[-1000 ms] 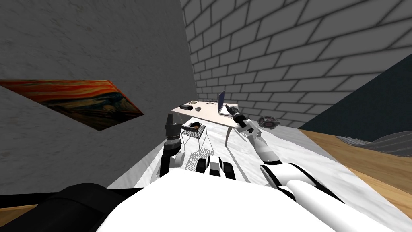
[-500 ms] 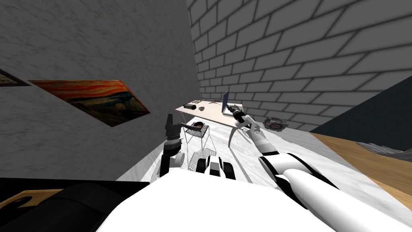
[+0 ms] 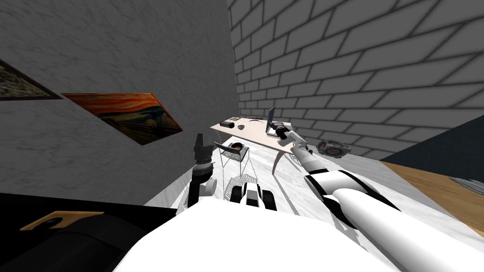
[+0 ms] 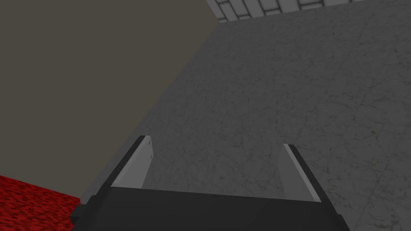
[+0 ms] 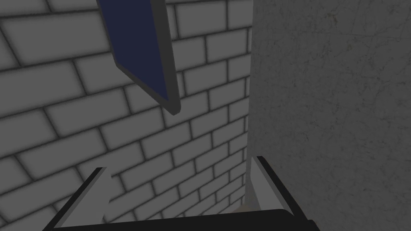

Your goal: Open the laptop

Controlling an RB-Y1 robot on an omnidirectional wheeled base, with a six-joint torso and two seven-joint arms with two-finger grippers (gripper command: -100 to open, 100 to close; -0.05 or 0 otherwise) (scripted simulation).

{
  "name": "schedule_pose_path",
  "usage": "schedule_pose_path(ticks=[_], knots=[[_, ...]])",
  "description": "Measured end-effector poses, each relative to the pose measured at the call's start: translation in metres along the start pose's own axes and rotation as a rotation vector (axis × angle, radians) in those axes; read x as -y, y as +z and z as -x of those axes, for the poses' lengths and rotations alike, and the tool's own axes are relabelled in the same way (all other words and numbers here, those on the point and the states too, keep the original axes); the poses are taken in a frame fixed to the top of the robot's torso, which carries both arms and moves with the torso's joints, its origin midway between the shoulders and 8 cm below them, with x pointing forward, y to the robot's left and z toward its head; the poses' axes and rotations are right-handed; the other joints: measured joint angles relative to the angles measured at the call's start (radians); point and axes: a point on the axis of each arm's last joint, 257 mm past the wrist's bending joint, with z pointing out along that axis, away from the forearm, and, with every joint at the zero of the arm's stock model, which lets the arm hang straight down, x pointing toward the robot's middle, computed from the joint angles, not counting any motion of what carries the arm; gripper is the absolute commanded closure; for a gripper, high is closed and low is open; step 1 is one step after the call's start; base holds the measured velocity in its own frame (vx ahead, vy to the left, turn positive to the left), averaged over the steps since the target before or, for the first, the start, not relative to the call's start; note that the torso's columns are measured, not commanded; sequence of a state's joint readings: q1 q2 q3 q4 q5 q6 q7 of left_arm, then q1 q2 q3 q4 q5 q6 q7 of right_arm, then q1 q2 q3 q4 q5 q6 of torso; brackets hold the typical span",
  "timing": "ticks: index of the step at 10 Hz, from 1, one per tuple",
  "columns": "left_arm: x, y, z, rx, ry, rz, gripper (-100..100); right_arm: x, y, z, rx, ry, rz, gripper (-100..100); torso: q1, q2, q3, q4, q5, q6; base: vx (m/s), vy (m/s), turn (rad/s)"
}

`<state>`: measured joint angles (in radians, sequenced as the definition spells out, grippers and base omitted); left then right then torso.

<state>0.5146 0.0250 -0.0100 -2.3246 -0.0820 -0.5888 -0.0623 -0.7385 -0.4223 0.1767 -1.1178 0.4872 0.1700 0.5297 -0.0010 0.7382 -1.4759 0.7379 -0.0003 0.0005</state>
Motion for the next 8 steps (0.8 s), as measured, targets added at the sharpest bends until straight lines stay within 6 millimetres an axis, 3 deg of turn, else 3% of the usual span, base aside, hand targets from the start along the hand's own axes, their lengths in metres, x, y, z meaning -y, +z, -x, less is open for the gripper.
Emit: schedule_pose_path(ticks=[4, 6, 8], knots=[[0.0, 0.0, 0.0, 0.0, 0.0, 0.0, 0, 0.042, 0.015, 0.004, -0.045, -0.14, -0.096, -100, 0.001, 0.0, 0.0, 0.0, 0.0, 0.0, 0.039, 0.075, 0.087], [0.0, 0.0, 0.0, 0.0, 0.0, 0.0, 0, 0.068, 0.028, 0.017, -0.067, -0.233, -0.165, -100, 0.003, -0.003, -0.002, -0.001, 0.001, -0.001, 0.076, 0.091, 0.118], [0.0, 0.0, 0.0, 0.0, 0.0, 0.0, 0, 0.092, 0.025, 0.011, -0.098, -0.271, -0.207, -100, -0.002, 0.003, 0.002, 0.001, -0.001, 0.0, 0.024, 0.041, 0.044]])
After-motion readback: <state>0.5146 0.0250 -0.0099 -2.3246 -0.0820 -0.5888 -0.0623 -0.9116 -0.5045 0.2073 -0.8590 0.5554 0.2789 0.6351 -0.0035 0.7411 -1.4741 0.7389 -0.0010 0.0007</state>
